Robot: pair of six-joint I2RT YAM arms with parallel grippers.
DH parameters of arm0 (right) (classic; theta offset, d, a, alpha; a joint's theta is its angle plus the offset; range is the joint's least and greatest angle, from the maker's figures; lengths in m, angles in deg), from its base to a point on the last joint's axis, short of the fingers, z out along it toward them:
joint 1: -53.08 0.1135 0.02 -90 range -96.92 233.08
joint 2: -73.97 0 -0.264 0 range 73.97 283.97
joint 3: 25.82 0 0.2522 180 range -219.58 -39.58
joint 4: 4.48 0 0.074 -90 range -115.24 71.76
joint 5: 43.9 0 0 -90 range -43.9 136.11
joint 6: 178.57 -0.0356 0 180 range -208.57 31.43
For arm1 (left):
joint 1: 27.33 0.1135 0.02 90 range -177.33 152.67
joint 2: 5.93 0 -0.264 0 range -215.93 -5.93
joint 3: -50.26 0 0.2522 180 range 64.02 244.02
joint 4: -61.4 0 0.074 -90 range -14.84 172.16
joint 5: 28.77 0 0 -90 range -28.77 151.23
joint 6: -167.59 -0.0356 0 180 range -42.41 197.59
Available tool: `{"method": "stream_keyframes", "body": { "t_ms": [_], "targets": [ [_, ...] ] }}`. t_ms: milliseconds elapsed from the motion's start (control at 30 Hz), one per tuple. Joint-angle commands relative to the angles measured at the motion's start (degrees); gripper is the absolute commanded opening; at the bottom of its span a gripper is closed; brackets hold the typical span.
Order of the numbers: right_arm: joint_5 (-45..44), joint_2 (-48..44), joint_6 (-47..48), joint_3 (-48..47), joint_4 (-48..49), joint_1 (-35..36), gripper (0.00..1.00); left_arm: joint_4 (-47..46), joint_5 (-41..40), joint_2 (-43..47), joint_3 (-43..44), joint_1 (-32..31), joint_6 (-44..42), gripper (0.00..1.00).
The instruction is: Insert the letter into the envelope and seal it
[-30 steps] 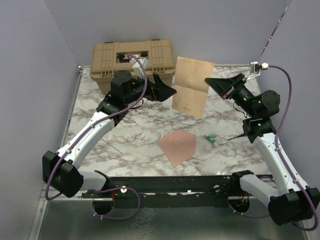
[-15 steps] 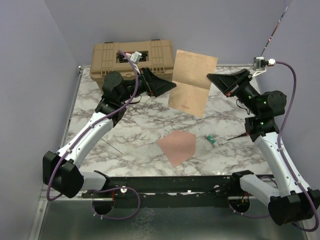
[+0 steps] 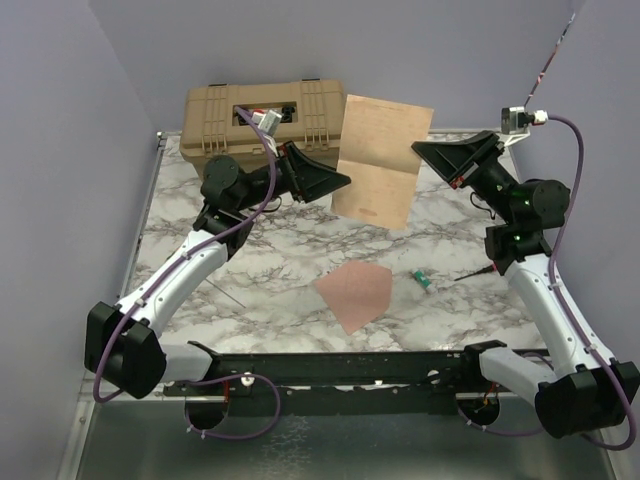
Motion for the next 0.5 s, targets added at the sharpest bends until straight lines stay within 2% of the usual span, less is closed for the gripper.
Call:
{"method": "stream_keyframes", "body": {
  "t_ms": [0, 133, 200, 300, 367, 467],
  "targets": [
    [3.29, -0.03, -1.53, -0.81, 3.27, 0.3, 0.0, -6.27, 2.58, -0.48, -0.8, 0.22, 2.01, 0.5],
    [3.61, -0.71, 0.53, -0.27, 1.43, 0.27, 0.0, -8.41, 4.19, -1.59, -0.38, 0.13, 4.4, 0.14],
    [4.26, -0.79, 1.6, -0.04, 1.4, 0.3, 0.0, -8.69, 4.34, -2.26, -0.59, 0.07, 5.1, 0.01],
    [6.91, -0.71, 5.0, -0.48, 1.57, 0.3, 0.0, -8.97, 3.71, -2.62, -1.35, 0.04, 5.37, 0.0],
    [12.79, -0.85, 11.4, -1.72, 1.69, 0.28, 0.03, -9.01, 3.22, -2.58, -1.57, 0.04, 5.19, 0.0],
    [18.43, -2.94, 25.2, -3.8, -9.73, 0.3, 0.26, -9.01, 2.55, -2.67, -1.6, 0.04, 4.42, 0.0]
  ]
}}
